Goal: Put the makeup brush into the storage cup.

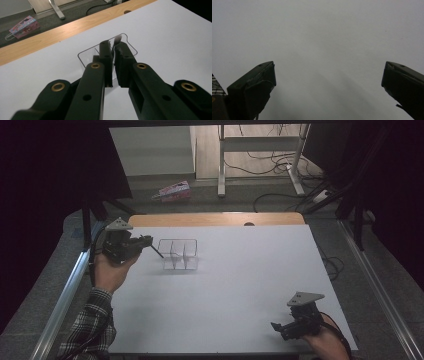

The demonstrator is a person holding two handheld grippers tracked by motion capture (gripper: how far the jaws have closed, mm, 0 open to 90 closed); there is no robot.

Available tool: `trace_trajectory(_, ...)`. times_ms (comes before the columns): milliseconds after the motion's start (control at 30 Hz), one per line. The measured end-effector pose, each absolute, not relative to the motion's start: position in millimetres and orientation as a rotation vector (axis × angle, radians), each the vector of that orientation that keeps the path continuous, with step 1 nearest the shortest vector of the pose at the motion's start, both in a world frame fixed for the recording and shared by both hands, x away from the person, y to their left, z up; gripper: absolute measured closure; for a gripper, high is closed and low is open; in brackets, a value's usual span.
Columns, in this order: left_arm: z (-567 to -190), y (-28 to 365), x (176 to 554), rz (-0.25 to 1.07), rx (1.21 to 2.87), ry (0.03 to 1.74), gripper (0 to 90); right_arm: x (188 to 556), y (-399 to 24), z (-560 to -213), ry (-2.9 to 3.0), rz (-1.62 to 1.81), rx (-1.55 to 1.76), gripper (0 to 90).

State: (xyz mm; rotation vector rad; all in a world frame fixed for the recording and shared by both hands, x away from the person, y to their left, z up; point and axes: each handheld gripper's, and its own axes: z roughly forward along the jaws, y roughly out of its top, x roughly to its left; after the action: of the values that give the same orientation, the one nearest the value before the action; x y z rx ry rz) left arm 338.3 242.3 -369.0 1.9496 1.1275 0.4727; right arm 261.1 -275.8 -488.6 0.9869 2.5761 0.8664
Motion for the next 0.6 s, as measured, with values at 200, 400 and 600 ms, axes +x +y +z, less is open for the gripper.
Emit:
trace_trajectory(200, -366, 240, 344, 0.485, 1.953, 1.132, 85.4, 261, -275, -489, 2.582, 0.861, 0.984, 0.0)
trace_trajectory(400, -364, 238, 351, 0.496, 1.953, 1.134, 85.4, 261, -275, -489, 2.582, 0.862, 0.983, 0.0)
trace_trajectory(600, -364, 234, 359, 0.506, 1.954, 1.148, 85.4, 261, -277, -488, 2.568, 0.876, 0.984, 0.0)
